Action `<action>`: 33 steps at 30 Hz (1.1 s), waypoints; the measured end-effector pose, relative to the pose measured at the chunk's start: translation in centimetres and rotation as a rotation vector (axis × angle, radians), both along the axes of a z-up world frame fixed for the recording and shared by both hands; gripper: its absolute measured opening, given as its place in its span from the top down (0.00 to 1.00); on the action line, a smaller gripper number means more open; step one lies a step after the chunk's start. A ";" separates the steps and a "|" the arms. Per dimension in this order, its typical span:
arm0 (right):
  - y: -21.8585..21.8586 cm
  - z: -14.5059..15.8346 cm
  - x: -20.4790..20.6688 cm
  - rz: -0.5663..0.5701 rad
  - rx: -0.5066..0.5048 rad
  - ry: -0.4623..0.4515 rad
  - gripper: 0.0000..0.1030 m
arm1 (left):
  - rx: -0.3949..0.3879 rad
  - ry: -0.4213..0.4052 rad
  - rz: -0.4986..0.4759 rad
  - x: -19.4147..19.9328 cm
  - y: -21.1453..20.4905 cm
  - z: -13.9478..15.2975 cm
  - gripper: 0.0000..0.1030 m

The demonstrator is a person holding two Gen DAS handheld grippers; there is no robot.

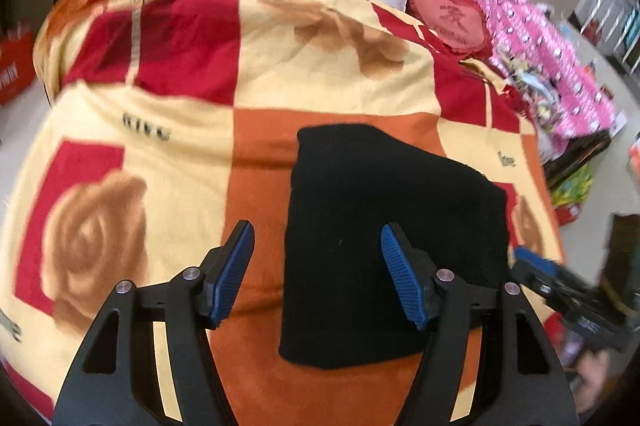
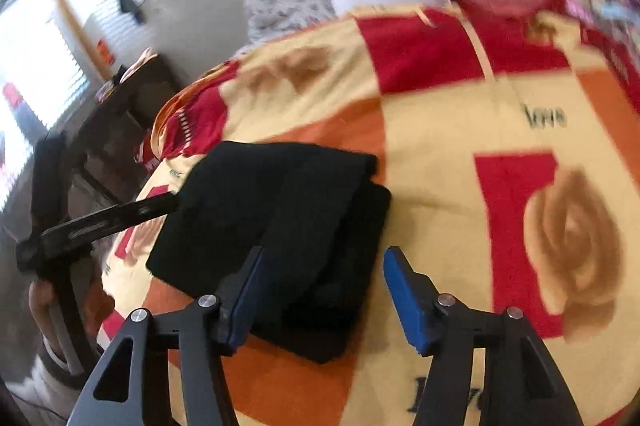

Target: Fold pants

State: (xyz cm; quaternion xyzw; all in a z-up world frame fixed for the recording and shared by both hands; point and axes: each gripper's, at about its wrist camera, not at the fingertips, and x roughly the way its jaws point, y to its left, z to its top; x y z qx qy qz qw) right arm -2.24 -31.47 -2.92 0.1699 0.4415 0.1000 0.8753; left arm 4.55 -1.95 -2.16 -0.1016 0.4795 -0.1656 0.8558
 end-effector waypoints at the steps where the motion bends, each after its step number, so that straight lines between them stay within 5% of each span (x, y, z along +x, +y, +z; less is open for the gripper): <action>1: -0.3 -0.6 0.3 -0.007 0.021 0.016 0.43 | -0.025 0.019 0.001 0.2 0.4 -0.4 0.36; 10: -0.3 -2.9 2.0 -0.007 0.168 0.044 0.37 | -0.070 0.029 0.019 0.4 0.5 -2.1 0.27; 17: 0.9 -2.7 2.9 0.008 0.128 0.010 0.31 | -0.120 0.046 -0.020 0.5 -0.5 -3.3 0.20; 20: 1.0 -2.5 2.8 0.001 0.119 -0.012 0.39 | -0.115 0.043 -0.041 0.2 -1.1 -3.3 0.20; 22: 1.4 -1.7 2.4 0.000 0.078 -0.048 0.52 | -0.114 0.043 -0.069 -0.1 -1.7 -3.2 0.29; 26: 2.1 0.9 2.5 0.018 0.026 -0.118 0.59 | -0.083 -0.003 -0.077 -0.7 -2.2 -1.5 0.43; 33: 4.1 3.9 6.5 0.077 -0.002 -0.184 0.60 | -0.078 -0.072 -0.015 1.1 -0.4 1.7 0.44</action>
